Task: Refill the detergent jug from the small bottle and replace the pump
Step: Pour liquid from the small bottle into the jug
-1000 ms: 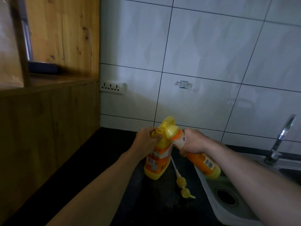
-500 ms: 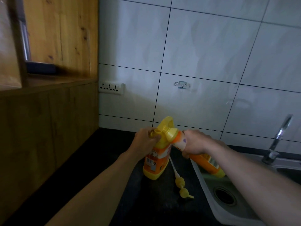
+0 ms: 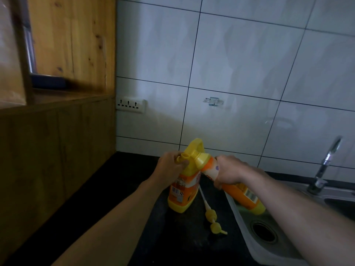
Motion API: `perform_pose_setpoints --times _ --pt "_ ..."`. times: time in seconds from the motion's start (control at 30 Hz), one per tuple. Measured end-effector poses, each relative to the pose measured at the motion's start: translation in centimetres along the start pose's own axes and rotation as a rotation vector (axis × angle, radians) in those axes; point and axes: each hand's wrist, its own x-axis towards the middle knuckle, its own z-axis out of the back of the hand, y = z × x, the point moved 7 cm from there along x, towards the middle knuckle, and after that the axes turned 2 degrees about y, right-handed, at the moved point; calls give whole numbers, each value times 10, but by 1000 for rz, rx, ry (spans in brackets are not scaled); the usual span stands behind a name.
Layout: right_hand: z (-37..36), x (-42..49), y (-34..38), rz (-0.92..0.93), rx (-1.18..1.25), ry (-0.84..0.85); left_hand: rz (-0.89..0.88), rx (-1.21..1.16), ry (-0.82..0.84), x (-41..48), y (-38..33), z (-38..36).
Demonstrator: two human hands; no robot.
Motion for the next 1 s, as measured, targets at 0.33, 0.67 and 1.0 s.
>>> perform_pose_setpoints --times 0.33,0.67,1.0 --pt "21 -5 -2 14 260 -67 26 -67 -45 -1 -7 10" --pt "56 -35 38 201 601 -162 -135 -149 -134 -14 -63 36" --pt "51 -46 83 253 781 -190 -88 -266 -42 -15 -77 40"
